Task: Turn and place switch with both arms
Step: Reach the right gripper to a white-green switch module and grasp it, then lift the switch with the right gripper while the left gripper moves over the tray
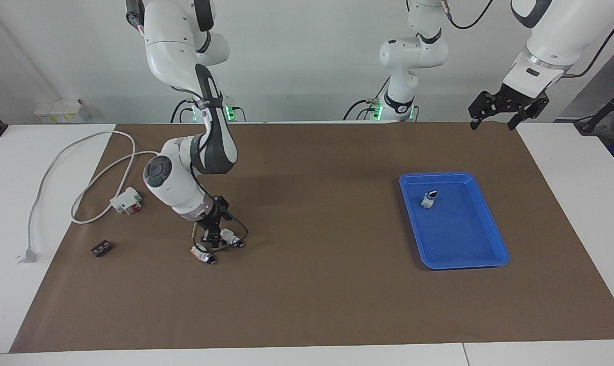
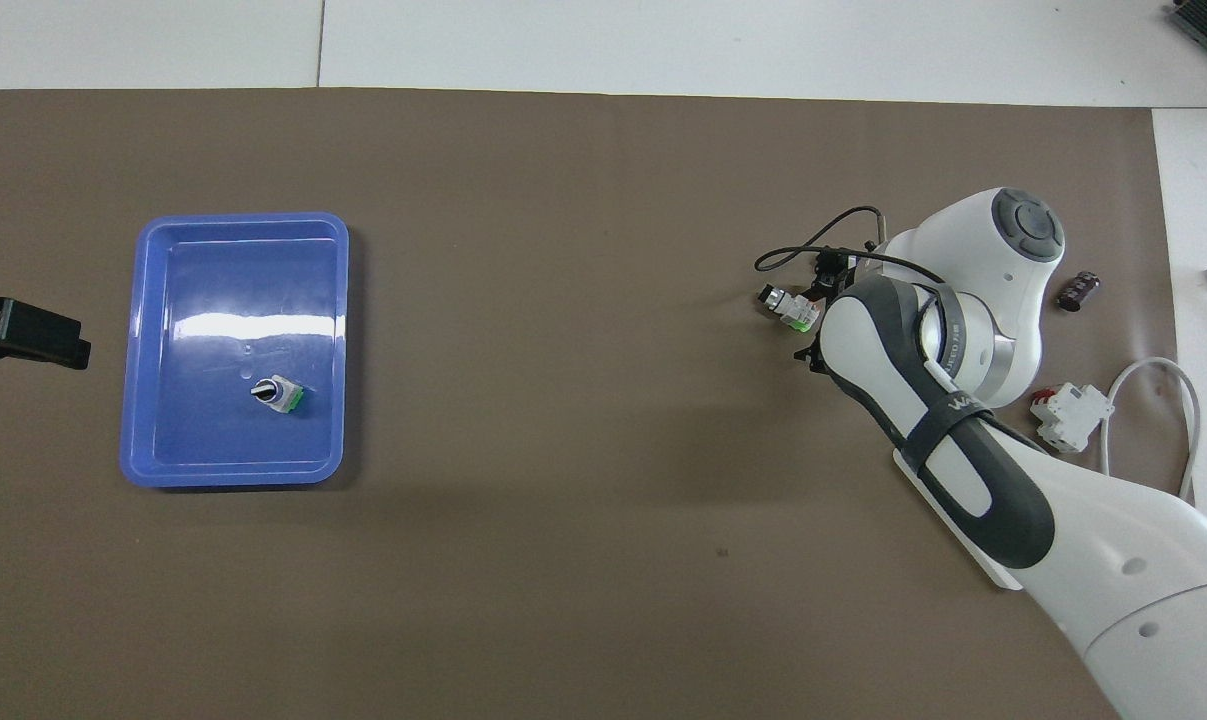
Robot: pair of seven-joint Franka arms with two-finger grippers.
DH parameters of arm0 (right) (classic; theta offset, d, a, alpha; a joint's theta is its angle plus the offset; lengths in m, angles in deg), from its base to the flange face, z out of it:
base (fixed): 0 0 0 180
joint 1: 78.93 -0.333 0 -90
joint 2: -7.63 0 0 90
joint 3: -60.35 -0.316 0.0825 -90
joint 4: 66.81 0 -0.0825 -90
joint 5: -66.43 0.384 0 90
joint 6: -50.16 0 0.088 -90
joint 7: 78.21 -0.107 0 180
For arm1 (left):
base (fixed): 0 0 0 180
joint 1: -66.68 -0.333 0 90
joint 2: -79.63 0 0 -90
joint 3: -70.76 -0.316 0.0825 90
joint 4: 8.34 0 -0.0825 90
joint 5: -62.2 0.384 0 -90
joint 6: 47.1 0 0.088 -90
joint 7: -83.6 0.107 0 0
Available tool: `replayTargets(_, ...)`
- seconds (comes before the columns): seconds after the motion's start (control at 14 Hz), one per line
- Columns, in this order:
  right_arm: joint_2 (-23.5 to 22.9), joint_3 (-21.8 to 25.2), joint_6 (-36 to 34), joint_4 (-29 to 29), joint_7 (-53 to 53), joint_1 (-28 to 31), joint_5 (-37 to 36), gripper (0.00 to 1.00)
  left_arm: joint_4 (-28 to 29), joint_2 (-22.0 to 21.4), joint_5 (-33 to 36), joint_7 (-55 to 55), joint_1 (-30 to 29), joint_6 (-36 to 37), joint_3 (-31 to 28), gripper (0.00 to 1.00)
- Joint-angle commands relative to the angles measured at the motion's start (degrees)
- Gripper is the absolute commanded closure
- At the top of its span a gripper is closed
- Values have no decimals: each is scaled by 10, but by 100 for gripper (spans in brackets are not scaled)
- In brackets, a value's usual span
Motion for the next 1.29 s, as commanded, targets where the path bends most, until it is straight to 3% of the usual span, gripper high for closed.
replayTargets(0.0, -4, -2, -2, 6, 0, 1, -5, 95, 22, -17, -6, 0, 6, -27, -5, 0)
replayTargets(0.07, -4, -3, -14, 10, 19, 1, -19, 100, 22, -16, -6, -2, 6, -35, -5, 0)
replayTargets(0.29, 11, -4, -41, 22, 99, -10, -24, 100, 22, -16, -6, 7, 6, -39, -5, 0)
replayTargets(0.5, 61, -11, -88, 34, 185, -12, -15, 100, 21, -13, -6, 9, 6, -45, -4, 5)
replayTargets(0.72, 87, -48, -106, 44, 250, -15, -7, 100, 19, -13, -11, 16, 13, -46, 1, 5)
replayTargets(1.0, 98, -99, -113, 69, 371, -16, 132, 100, 20, -13, -85, 15, 19, -40, 10, 14)
replayTargets(1.22, 103, -138, -120, 73, 383, -14, 173, 100, 29, -18, -157, 15, 19, -34, 15, 19)
